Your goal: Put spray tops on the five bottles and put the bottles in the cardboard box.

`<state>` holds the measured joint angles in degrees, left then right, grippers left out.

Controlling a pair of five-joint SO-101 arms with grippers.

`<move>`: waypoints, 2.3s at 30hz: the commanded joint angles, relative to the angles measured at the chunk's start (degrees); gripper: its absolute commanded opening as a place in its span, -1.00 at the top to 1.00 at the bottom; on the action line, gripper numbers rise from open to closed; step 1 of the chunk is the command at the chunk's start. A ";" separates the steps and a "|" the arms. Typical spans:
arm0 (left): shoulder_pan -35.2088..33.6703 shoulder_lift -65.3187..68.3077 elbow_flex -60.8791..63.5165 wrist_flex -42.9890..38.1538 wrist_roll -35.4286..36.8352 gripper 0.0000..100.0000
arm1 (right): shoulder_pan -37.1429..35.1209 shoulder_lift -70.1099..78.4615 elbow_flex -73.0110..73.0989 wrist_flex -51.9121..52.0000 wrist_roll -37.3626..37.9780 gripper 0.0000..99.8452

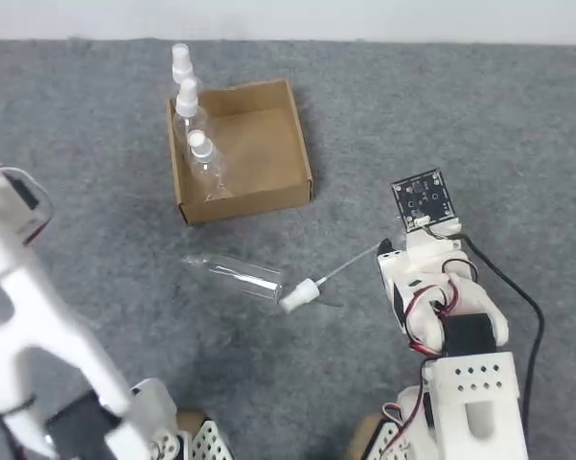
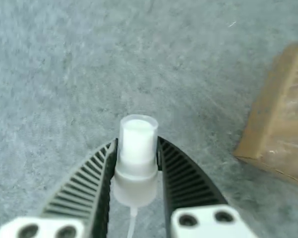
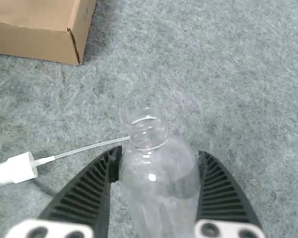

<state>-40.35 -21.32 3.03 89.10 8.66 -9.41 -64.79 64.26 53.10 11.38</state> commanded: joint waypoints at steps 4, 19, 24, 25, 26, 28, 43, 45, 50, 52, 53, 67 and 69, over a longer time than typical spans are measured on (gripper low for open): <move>5.19 -9.14 2.77 -0.09 0.62 0.98 | 0.48 -1.54 -0.53 -1.54 -0.53 0.75; 13.63 -10.02 2.68 -0.79 11.16 0.98 | 0.48 -1.54 -0.62 -1.54 -5.71 0.75; 19.25 -10.02 2.86 -0.44 14.42 0.98 | 0.31 -1.54 -0.79 -1.54 -7.47 0.75; 20.13 -10.02 2.86 -0.44 15.12 0.98 | 0.22 -1.54 -0.79 -1.54 -7.47 0.75; 20.92 -10.02 2.86 -0.44 15.82 0.98 | 0.22 -1.54 -0.70 -1.54 -7.47 0.75; 22.77 -10.11 2.86 -0.44 16.88 0.98 | 0.13 -1.54 -0.70 -1.54 -7.47 0.75; 33.58 -36.84 25.45 -15.56 23.38 0.98 | 0.04 -1.54 0.88 -4.26 -7.74 0.75; 33.58 -39.74 28.26 -17.49 23.38 0.98 | 0.04 -1.54 0.88 -4.26 -7.82 0.75; 33.58 -44.31 32.84 -20.66 23.38 0.98 | -0.31 -1.54 0.88 -4.44 -7.82 0.75; 33.58 -45.10 34.07 -21.80 23.38 0.98 | -1.54 -1.54 0.88 -4.35 -7.82 0.75; 33.58 -45.45 34.68 -22.42 23.38 0.98 | -2.33 -1.54 0.88 -4.26 -7.82 0.75; 33.58 -45.89 35.56 -25.32 27.87 0.98 | -11.12 -1.54 1.93 -4.26 -7.82 0.75; 33.58 -45.89 35.56 -25.58 27.87 0.98 | -12.79 -1.54 2.02 -4.18 -7.82 0.75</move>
<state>-7.03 -66.07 39.25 65.63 35.65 -19.69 -64.79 66.99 50.02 4.09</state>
